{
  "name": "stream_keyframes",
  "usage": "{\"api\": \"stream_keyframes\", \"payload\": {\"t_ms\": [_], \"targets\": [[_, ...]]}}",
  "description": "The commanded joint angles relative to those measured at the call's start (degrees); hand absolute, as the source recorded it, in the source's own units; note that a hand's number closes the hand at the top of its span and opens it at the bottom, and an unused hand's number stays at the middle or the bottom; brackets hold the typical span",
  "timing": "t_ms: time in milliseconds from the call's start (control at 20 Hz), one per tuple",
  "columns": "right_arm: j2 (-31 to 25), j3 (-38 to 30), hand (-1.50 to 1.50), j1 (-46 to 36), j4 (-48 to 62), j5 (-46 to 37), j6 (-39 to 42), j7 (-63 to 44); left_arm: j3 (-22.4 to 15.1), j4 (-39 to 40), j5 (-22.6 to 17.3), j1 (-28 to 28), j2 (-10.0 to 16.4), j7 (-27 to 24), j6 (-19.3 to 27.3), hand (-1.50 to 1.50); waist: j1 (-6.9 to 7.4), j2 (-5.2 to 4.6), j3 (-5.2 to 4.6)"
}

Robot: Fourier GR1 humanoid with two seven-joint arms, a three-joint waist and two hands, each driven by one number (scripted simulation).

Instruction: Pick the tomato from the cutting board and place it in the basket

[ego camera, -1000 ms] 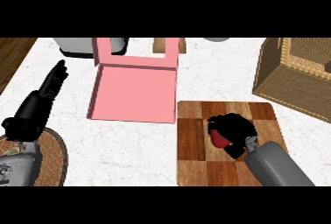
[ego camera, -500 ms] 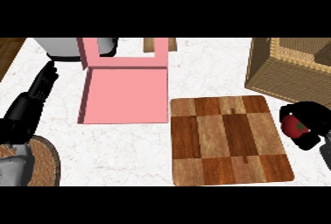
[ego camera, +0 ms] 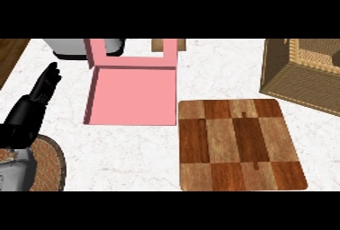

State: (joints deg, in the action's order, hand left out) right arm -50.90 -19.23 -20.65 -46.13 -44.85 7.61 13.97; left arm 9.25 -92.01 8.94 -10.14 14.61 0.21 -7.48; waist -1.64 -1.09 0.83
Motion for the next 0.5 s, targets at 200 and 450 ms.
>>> {"api": "stream_keyframes", "payload": {"t_ms": [200, 450], "targets": [[-5.6, -18.4, 1.5, -9.1, 9.7, 18.4, 3.2, 15.4, -0.8, 0.5, -0.1, -0.3, 0.1, -0.7, -1.1, 0.0, 1.82, 0.56, -0.18], [-13.4, -20.4, 1.5, -13.9, 17.1, 20.0, 8.3, 22.3, -3.1, 0.1, 0.6, -0.3, -1.4, -0.9, -1.3, 0.0, 4.06, 0.13, -0.41]]}}
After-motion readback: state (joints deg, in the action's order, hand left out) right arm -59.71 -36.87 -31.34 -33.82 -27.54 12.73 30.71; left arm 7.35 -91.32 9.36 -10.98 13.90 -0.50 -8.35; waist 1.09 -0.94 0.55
